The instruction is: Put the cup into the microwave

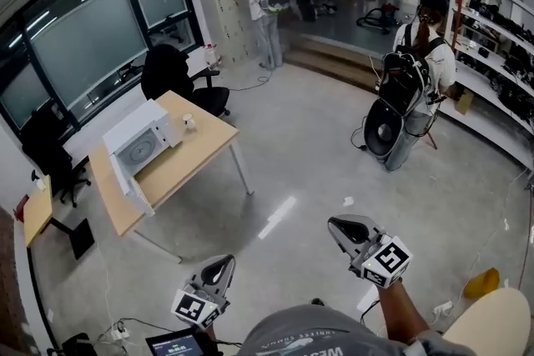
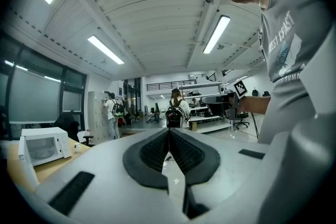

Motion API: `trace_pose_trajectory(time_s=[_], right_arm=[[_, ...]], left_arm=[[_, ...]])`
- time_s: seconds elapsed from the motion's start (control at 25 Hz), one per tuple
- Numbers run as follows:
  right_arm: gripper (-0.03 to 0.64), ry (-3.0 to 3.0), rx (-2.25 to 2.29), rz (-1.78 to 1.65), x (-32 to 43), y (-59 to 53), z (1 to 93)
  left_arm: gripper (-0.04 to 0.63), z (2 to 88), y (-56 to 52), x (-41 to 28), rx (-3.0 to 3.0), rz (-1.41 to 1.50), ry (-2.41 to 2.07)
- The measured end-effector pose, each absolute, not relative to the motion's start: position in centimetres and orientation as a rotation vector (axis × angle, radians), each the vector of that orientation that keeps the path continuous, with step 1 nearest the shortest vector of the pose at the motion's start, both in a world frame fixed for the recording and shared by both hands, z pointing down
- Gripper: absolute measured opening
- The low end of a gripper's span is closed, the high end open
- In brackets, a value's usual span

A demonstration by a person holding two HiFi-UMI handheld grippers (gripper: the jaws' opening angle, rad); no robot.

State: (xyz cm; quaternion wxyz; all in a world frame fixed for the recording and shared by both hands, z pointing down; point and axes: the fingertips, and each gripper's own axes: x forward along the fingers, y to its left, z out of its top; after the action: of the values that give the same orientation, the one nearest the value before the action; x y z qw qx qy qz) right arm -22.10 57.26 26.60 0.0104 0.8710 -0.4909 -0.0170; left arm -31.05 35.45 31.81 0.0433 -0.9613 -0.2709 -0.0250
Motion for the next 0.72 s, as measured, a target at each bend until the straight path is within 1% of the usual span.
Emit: trace_pose_trajectory(time_s=[0.36, 0.56, 0.72], right_arm=[[0.02, -1.63, 2.67, -0.06, -11.7, 60.0, 28.2], [0.02, -1.684, 2.63, -0.064, -7.6, 59.9, 28.7], [0.02, -1.717, 2.633, -0.012, -5.7, 58.8, 30.3]], left_arm=[[0.021, 31.2, 38.6, -21.7, -2.919, -0.05, -0.72], [0.021, 30.9, 38.6, -18.2, -2.901, -0.036, -0.661], [0.021, 32.0, 38.3, -17.1, -2.927, -0.112, -0.645]])
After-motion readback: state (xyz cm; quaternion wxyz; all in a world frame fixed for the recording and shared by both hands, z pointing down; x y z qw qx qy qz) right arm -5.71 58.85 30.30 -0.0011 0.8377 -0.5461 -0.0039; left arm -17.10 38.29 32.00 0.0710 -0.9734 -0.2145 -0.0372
